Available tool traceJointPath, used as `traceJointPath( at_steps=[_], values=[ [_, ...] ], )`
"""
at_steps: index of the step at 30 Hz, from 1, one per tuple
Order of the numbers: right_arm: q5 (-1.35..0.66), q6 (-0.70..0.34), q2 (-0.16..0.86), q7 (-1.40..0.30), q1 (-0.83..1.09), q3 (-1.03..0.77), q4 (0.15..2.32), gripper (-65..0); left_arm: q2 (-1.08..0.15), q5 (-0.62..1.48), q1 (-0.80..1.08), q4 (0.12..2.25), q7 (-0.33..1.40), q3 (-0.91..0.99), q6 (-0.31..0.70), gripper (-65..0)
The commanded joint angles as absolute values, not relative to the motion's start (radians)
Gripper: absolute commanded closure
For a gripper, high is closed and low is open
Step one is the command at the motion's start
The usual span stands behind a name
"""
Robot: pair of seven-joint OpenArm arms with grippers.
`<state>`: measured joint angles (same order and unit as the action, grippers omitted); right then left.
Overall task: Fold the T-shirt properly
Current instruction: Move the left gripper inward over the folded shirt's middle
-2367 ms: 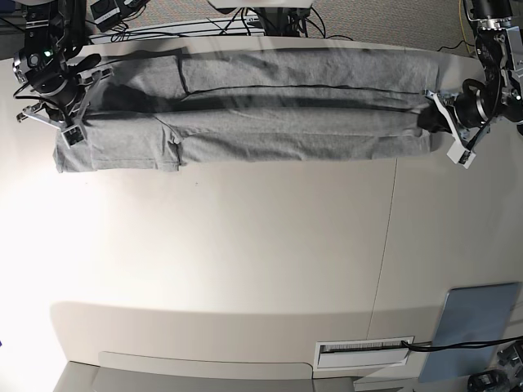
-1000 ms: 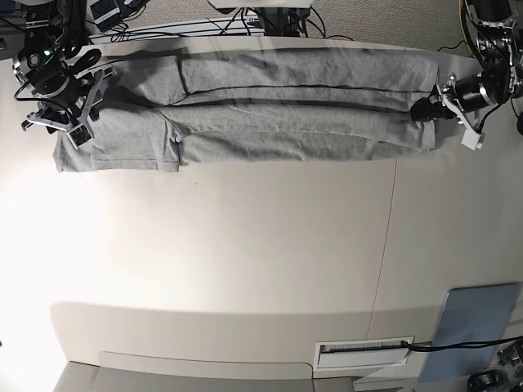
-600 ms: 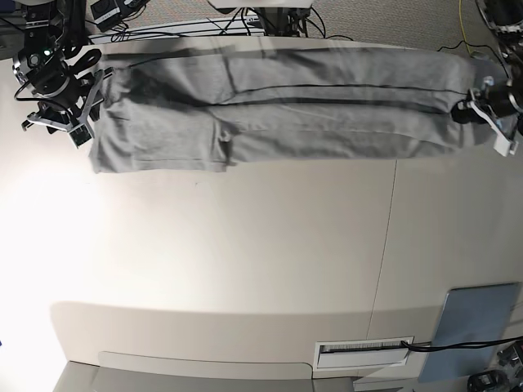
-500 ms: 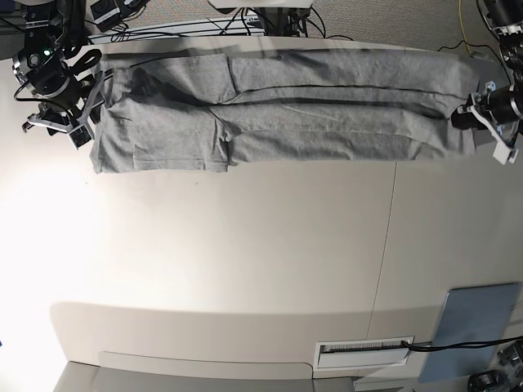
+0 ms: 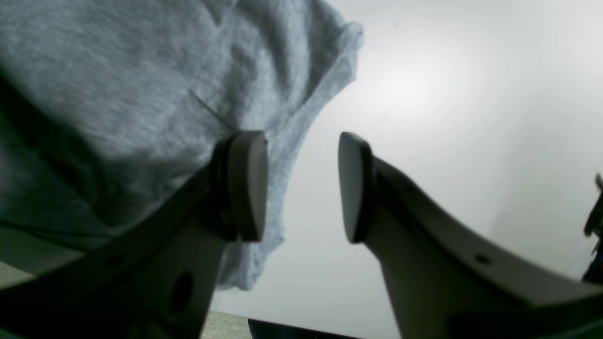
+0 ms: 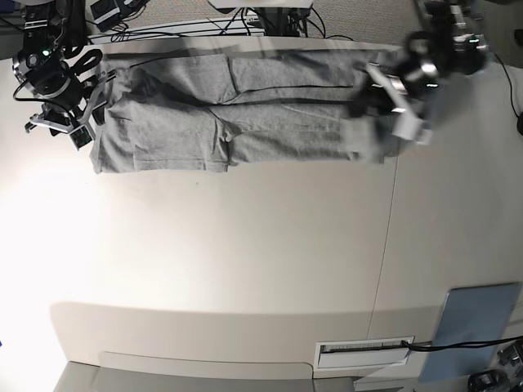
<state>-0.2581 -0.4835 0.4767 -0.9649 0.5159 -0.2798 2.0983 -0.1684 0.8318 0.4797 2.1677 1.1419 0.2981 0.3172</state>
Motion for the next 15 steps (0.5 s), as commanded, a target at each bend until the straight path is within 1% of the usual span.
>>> traceJointPath(
  at_steps=[1,4,6,8,12,15],
  values=[
    [-0.253,-0.477,0.491,-0.953,0.515,-0.290,2.112,-24.9,-0.167,0.820,0.479,2.185,1.108,0.249,0.305,0.0],
    [-0.253,-0.477,0.491,-0.953,0.515,-0.290,2.112,-24.9,-0.142,0.693,0.463,2.183,1.062,0.088,0.234,0.0],
    [-0.253,-0.477,0.491,-0.953,0.515,-0.290,2.112,-24.9,-0.123,0.607,0.447,2.177,1.037,0.008,0.183,0.0],
    [-0.253,-0.477,0.491,-0.953,0.515,-0.290,2.112,-24.9,-0.101,0.540,0.430,2.167,1.026,-0.050,0.151,0.0],
    [-0.253,-0.477,0.491,-0.958,0.515,-0.290,2.112,-24.9,-0.056,0.470,0.386,2.120,1.008,-0.113,0.136,0.0],
    [-0.253,-0.477,0.490,-0.967,0.515,-0.290,2.112,-24.9,-0.033,0.464,0.353,2.053,1.000,-0.122,0.115,0.0]
  ],
)
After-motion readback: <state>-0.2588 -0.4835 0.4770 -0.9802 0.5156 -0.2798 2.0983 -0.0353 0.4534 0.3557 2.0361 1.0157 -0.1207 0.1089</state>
